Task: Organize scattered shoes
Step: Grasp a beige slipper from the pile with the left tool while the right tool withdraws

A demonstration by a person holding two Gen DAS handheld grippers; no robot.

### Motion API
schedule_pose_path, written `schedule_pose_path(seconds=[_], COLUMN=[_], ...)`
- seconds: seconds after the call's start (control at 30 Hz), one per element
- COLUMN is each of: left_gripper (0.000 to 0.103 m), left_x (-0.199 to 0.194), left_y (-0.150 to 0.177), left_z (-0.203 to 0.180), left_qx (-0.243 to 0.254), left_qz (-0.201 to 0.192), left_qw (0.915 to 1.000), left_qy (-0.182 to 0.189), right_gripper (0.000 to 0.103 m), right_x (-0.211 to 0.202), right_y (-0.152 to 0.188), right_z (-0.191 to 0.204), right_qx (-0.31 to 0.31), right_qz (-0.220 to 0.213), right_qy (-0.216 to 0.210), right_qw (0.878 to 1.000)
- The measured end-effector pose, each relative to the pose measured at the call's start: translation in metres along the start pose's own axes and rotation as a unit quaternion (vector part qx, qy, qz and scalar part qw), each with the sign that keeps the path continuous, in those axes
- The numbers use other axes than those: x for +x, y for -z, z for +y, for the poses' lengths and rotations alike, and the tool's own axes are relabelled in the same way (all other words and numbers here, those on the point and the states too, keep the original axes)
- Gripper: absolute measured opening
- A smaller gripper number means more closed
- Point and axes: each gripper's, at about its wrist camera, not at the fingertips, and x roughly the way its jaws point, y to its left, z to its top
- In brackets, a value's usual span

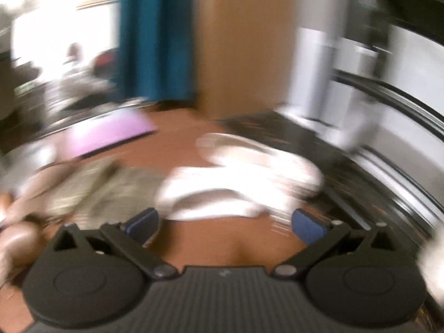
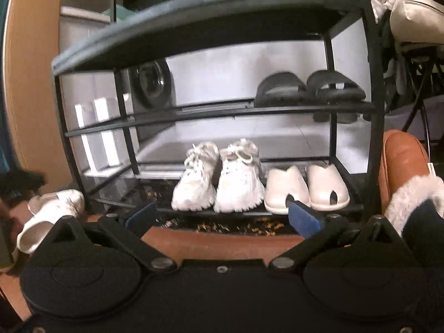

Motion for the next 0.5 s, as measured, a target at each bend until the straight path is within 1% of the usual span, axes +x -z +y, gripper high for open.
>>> schedule_pose_path(seconds=[0.07, 0.13, 0.2, 0.3, 0.43, 0.47, 0.5], left_gripper=[0.102, 0.102, 0.102, 0.102, 0.102, 0.102, 0.099], left_x=[0.009, 0.018, 0.027, 0.04, 0.057, 0.063, 0.067], left_y=[-0.011, -0.022, -0.034, -0.048, -0.046, -0.044, -0.043], left_z=[0.024, 0.049, 0.073, 0.108, 0.139, 0.142, 0.145], left_qx=[-0.044, -0.088, -0.132, -0.194, -0.246, -0.249, -0.252], left_qz=[0.001, 0.002, 0.003, 0.004, 0.011, 0.021, 0.031], left_qw=[0.9988, 0.995, 0.9889, 0.9759, 0.9631, 0.962, 0.961], left_qy=[-0.023, -0.046, -0.069, -0.1, -0.11, -0.11, -0.109], right_gripper=[0.103, 0.103, 0.103, 0.103, 0.103, 0.103, 0.103], right_x=[-0.001, 0.001, 0.003, 0.006, 0.009, 0.01, 0.011], right_y=[-0.001, -0.001, 0.001, 0.004, 0.008, 0.009, 0.01], right_z=[-0.005, -0.005, -0.002, 0.005, 0.015, 0.016, 0.018], right_qx=[0.025, 0.027, 0.019, 0.0, -0.023, -0.026, -0.029], right_qz=[0.003, 0.01, 0.015, 0.019, 0.024, 0.027, 0.029], right_qy=[-0.01, -0.016, -0.021, -0.03, -0.039, -0.041, -0.042], right_qw=[1.0, 0.999, 0.999, 0.999, 0.999, 0.998, 0.998])
